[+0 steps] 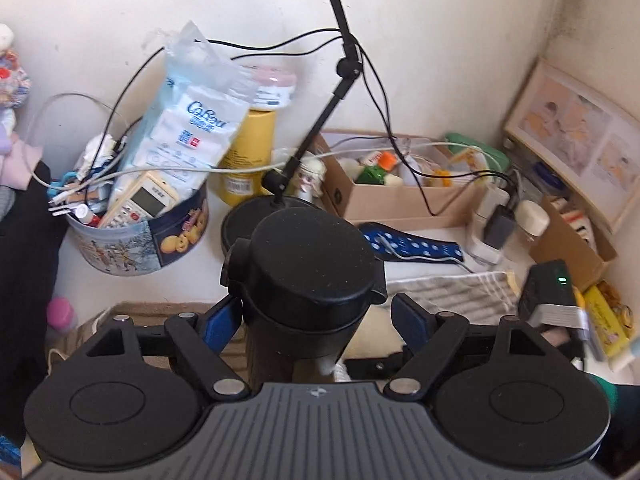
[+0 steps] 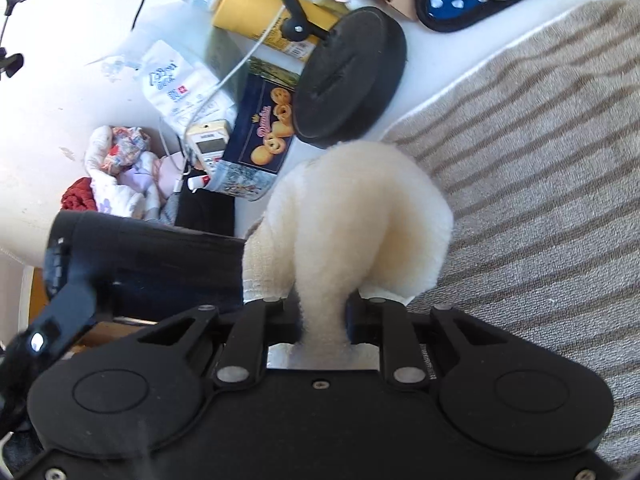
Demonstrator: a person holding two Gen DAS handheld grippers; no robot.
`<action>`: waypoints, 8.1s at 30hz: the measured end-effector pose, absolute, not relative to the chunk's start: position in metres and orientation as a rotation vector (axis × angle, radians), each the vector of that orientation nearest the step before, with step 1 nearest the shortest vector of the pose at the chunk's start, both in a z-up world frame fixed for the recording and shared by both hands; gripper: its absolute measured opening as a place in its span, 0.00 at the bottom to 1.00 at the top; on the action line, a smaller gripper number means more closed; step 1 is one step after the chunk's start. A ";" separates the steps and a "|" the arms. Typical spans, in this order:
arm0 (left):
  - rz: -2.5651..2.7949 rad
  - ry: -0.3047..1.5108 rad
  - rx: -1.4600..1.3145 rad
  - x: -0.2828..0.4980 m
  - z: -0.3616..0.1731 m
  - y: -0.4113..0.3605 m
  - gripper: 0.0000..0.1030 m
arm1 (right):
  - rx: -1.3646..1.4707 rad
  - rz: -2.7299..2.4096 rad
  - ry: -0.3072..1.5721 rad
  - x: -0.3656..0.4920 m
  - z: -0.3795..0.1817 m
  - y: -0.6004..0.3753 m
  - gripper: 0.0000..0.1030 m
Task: Clean container
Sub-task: 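Rub the white cloth down the bottle side with the right gripper, then wipe the bottle lid with the cloth in the right gripper, then rub the cloth around the bottle side with the right gripper, then wipe the bottle lid with the cloth in the right gripper, then rub the cloth down the bottle side with the right gripper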
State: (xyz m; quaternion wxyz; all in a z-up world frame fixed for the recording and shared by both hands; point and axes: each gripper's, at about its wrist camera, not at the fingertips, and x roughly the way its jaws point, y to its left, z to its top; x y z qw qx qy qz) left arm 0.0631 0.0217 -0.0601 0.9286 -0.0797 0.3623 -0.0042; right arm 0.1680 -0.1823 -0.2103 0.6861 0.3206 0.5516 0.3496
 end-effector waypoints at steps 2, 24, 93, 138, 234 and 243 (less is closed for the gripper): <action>-0.005 0.724 -0.193 0.062 -0.064 0.027 0.77 | 0.714 0.791 1.233 0.168 -0.208 -0.183 0.17; -0.408 0.797 -0.041 0.070 -0.050 0.061 0.71 | 0.811 0.853 1.089 0.160 -0.165 -0.214 0.17; -0.456 0.686 0.011 0.070 -0.048 0.067 0.69 | 1.015 0.833 1.237 0.174 -0.228 -0.189 0.17; -0.062 0.758 -0.157 0.072 -0.038 0.035 0.70 | 1.129 1.007 1.101 0.170 -0.177 -0.201 0.17; -0.399 0.713 0.134 0.077 -0.043 0.047 0.62 | 1.096 0.739 1.286 0.174 -0.272 -0.194 0.14; -0.403 0.711 0.140 0.077 -0.046 0.052 0.62 | 1.256 0.777 1.248 0.167 -0.271 -0.201 0.17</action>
